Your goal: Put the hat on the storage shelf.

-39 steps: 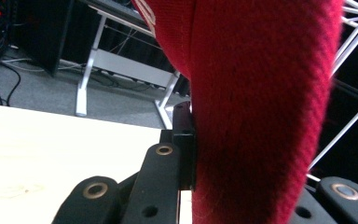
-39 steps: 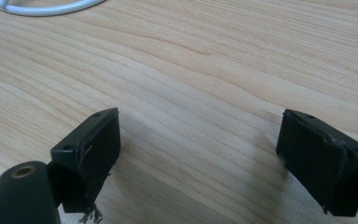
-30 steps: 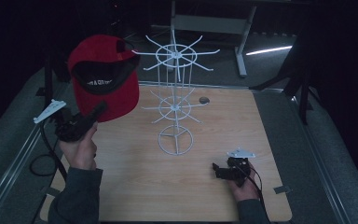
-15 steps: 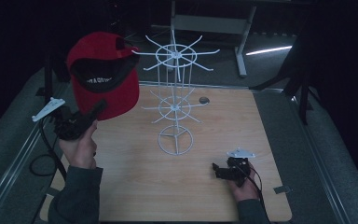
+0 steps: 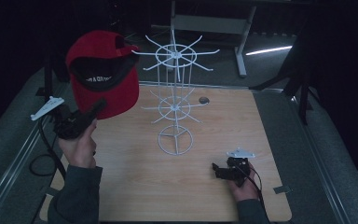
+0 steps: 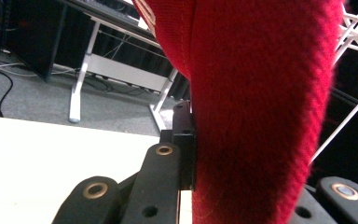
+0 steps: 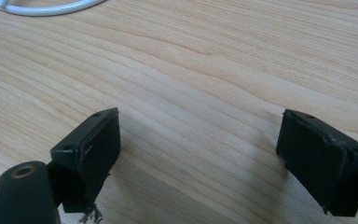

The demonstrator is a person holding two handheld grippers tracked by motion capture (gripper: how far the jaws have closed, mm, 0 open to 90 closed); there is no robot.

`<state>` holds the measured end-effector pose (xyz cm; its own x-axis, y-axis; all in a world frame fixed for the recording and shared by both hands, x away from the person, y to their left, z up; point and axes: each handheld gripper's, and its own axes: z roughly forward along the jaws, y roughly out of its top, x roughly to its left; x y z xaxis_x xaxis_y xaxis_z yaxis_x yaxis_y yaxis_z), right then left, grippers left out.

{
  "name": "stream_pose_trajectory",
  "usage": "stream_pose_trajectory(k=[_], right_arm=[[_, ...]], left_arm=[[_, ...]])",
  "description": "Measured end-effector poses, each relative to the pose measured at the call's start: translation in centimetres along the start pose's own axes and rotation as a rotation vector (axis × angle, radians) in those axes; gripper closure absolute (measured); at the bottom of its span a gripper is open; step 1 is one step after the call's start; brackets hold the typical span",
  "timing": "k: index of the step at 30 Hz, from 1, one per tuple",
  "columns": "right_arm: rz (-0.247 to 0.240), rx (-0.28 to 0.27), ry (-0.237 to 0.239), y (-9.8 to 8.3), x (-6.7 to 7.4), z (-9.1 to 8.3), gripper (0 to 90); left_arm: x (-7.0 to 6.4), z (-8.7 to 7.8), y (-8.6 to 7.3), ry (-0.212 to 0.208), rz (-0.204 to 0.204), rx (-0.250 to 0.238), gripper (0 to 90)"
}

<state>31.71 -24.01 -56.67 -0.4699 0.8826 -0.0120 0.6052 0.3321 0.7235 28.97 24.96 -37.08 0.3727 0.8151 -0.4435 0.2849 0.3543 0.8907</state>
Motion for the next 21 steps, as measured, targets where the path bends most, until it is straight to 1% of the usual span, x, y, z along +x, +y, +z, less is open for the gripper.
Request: stream_pose_trajectory(k=[10, 21], right_arm=[[0.000, 0.000, 0.000, 0.00, 0.00, 0.00, 13.4], [0.000, 0.000, 0.000, 0.00, 0.00, 0.00, 13.4]], left_arm=[[-0.28, 0.08, 0.33, -0.013, -0.004, -0.011, 84.2], [-0.52, 0.07, 0.80, -0.016, -0.003, -0.021, 84.2]])
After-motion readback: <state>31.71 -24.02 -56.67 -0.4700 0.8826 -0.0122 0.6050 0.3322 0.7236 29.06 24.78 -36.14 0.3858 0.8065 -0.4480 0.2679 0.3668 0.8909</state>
